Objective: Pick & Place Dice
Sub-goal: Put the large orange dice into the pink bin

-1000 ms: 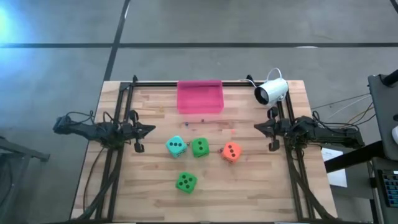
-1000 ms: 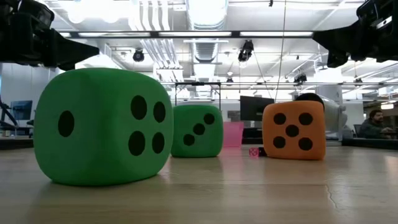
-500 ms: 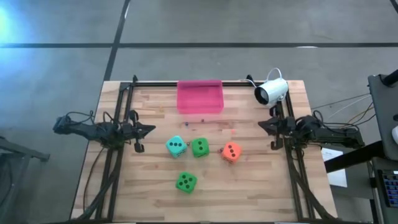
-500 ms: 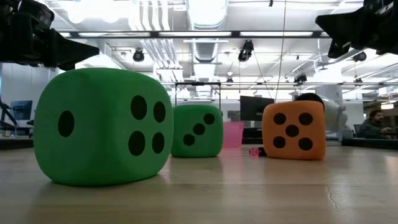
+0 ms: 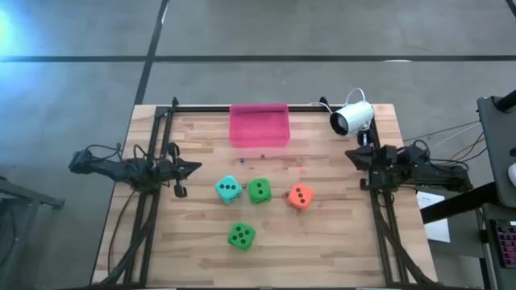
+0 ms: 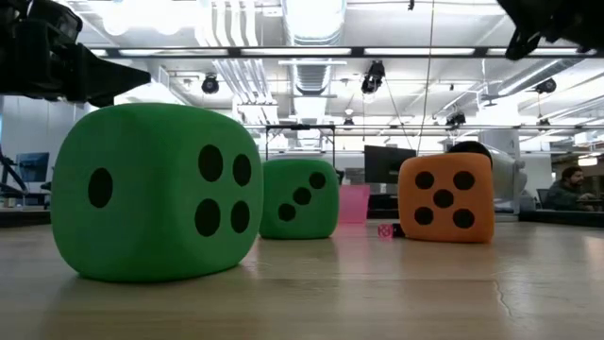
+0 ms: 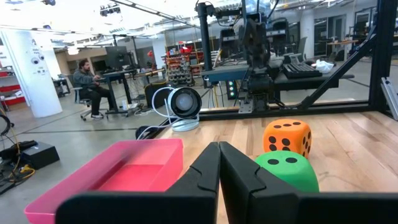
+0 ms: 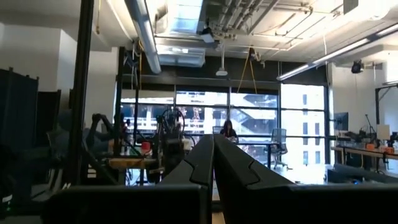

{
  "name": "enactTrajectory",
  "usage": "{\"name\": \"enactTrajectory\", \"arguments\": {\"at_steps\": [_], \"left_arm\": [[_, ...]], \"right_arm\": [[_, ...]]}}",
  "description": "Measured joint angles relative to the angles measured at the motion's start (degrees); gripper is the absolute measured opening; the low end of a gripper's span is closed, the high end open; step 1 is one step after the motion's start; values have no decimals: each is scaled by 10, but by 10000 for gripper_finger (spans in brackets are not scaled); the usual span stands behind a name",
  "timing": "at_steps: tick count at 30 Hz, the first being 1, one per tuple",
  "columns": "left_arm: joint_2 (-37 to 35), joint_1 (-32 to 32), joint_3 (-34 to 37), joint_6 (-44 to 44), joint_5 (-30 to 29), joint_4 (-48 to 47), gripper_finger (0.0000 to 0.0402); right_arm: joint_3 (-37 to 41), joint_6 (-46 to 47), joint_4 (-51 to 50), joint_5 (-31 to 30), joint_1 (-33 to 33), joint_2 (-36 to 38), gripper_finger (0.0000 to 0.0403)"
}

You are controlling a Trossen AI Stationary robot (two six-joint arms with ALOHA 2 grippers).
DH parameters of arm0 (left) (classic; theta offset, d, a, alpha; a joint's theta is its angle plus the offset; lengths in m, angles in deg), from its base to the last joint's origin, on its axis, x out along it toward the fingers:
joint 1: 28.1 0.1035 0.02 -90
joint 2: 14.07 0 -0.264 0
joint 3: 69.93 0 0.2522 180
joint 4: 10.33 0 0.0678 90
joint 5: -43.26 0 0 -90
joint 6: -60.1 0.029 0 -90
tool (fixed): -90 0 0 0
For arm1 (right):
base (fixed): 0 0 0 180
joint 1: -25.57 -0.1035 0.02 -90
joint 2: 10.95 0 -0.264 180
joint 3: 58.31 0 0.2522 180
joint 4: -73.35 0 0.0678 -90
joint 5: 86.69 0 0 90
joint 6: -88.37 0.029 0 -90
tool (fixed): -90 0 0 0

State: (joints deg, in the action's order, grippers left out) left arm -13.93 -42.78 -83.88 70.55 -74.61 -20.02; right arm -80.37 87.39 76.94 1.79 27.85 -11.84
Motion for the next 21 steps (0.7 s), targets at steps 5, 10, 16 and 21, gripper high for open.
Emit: {"name": "enactTrajectory", "arguments": {"at_steps": [5,10,16,21], "left_arm": [[0,0,0,0,0,0,15],[0,0,0,0,0,0,15],[0,0,0,0,0,0,15],[0,0,0,0,0,0,15]], "right_arm": [[-69,7,-96,0,0,-1,8],[-125,-19,-167,-1,0,-10,8],[-182,-66,-227,-8,0,-64,8],[-214,-71,-283,-36,0,-140,8]]}}
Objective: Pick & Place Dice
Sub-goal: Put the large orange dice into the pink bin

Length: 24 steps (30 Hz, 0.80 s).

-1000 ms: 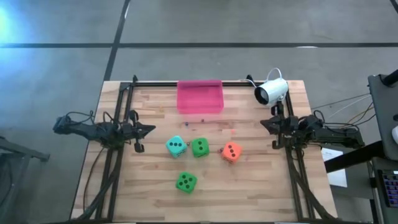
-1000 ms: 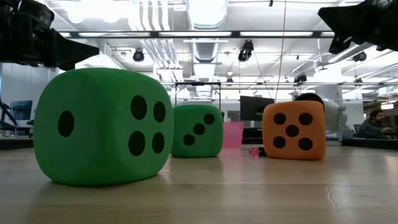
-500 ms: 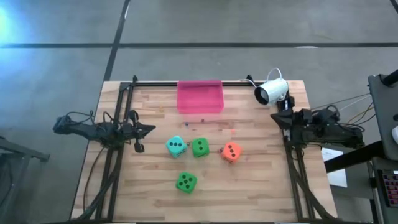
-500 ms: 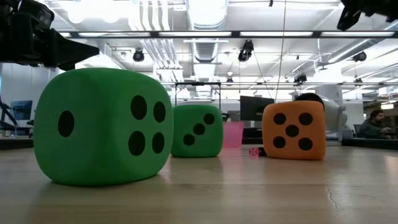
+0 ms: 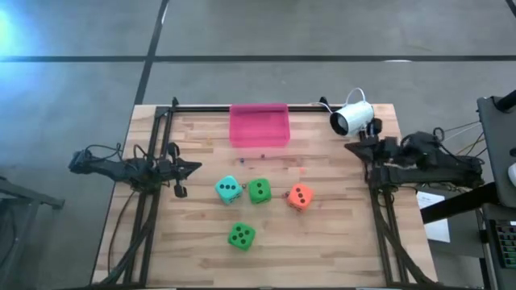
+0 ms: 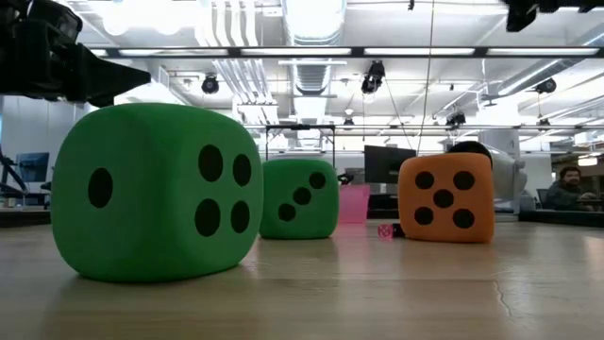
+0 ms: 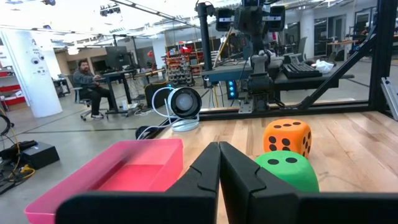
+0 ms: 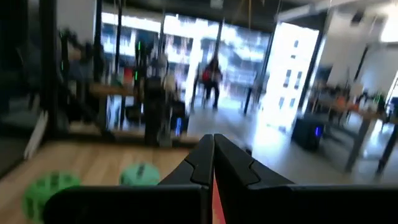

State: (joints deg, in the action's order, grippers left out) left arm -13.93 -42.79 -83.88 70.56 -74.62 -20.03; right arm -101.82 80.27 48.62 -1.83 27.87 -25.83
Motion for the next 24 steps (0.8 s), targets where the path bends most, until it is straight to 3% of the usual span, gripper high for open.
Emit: {"name": "enactTrajectory", "arguments": {"at_steps": [11,24], "left_arm": [[0,0,0,0,0,0,15],[0,0,0,-2,0,0,15]], "right_arm": [[-92,-1,-112,5,0,-195,8],[-238,201,-298,12,-26,-351,8]]}}
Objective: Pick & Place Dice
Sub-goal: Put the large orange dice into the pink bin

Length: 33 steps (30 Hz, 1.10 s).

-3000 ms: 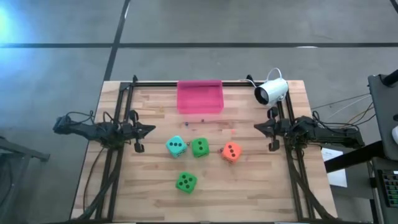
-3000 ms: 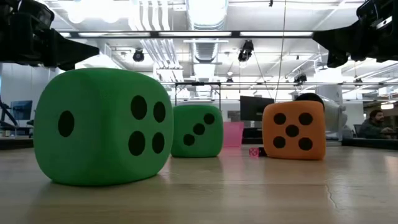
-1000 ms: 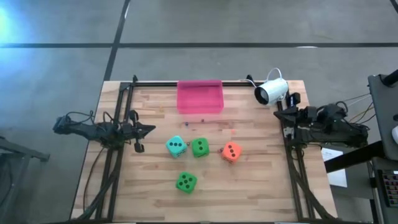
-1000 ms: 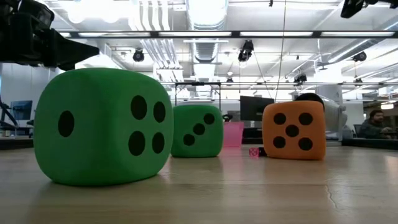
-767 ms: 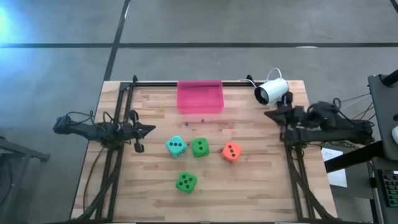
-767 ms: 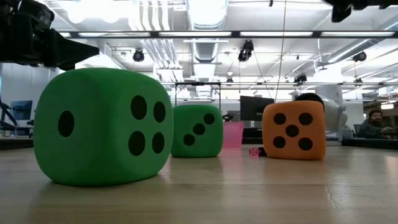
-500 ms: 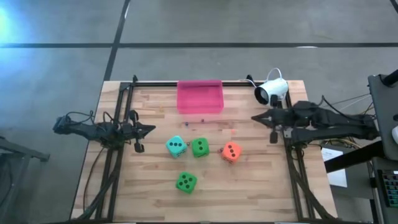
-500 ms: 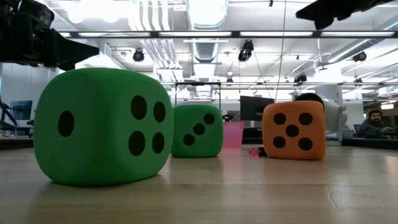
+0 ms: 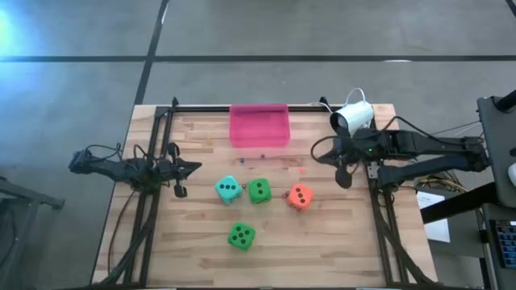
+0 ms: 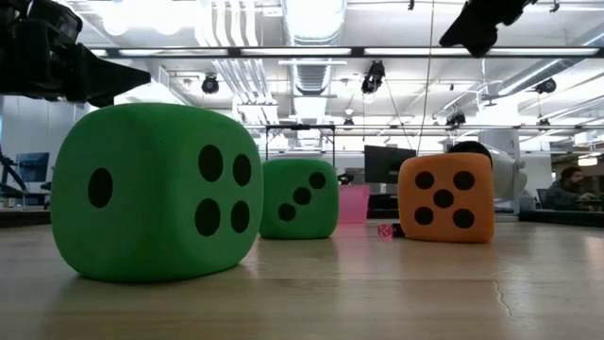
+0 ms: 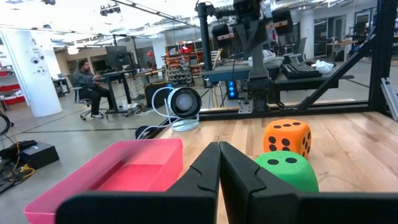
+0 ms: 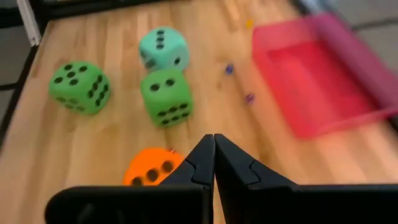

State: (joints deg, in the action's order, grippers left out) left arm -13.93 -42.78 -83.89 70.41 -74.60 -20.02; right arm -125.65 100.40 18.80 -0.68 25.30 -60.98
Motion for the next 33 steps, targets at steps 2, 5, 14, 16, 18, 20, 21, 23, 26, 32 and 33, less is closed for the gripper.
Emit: {"name": "enactTrajectory", "arguments": {"at_steps": [2,5,14,16,18,20,21,23,26,32,33], "left_arm": [[0,0,0,0,0,0,15],[0,0,0,0,0,0,15],[0,0,0,2,0,0,15],[0,0,0,2,0,0,15],[0,0,0,2,0,0,15],[0,0,0,2,0,0,15],[0,0,0,2,0,0,15],[0,0,0,2,0,0,15],[0,0,0,2,0,0,15],[0,0,0,2,0,0,15],[0,0,0,2,0,0,15]], "right_arm": [[-22,23,-28,0,-19,-13,8],[-53,71,-46,-14,-48,-28,8],[-134,217,-143,-96,-130,-94,8],[-151,242,-163,-97,-148,-112,8],[-164,244,-165,-98,-164,-130,8],[-175,250,-165,-97,-177,-146,8],[-180,256,-166,-97,-183,-156,8],[-193,271,-181,-98,-192,-174,8],[-210,298,-228,-123,-199,-203,8],[-231,341,-287,-132,-200,-251,8],[-233,340,-289,-132,-200,-256,8]]}}
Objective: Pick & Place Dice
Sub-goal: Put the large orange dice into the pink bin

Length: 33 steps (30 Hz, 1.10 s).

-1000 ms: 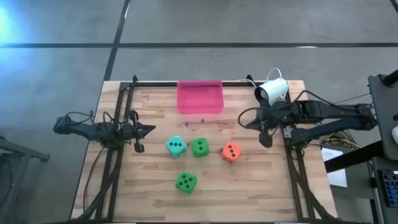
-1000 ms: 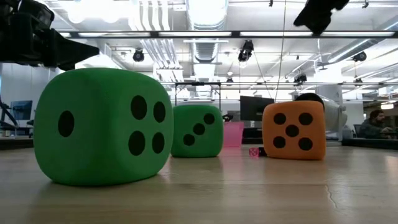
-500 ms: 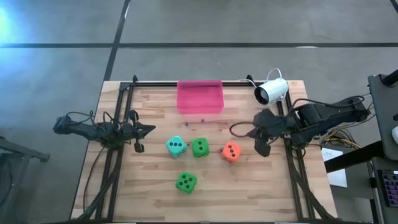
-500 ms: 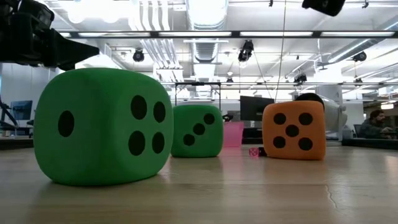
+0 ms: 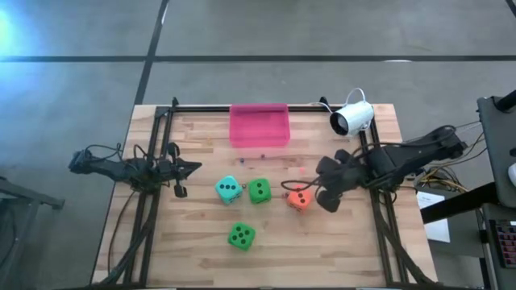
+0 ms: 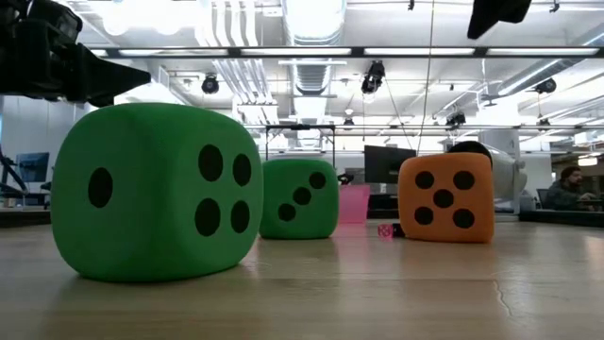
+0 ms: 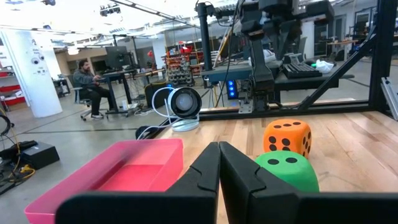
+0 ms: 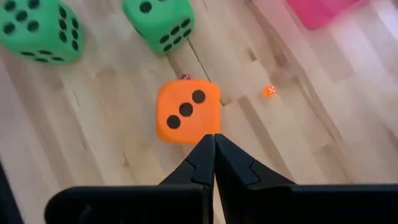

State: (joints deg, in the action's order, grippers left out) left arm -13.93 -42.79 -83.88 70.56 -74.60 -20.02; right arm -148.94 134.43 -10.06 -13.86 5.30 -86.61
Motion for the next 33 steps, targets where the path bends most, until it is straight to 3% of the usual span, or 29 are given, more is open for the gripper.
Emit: {"name": "enactTrajectory", "arguments": {"at_steps": [8,20,33], "left_arm": [[0,0,0,0,0,0,15],[1,0,0,0,0,0,15],[1,0,0,0,0,0,15]], "right_arm": [[-8,-69,-3,5,0,-37,8],[-11,-70,0,23,3,-71,9],[-17,64,0,-7,5,-77,9]]}}
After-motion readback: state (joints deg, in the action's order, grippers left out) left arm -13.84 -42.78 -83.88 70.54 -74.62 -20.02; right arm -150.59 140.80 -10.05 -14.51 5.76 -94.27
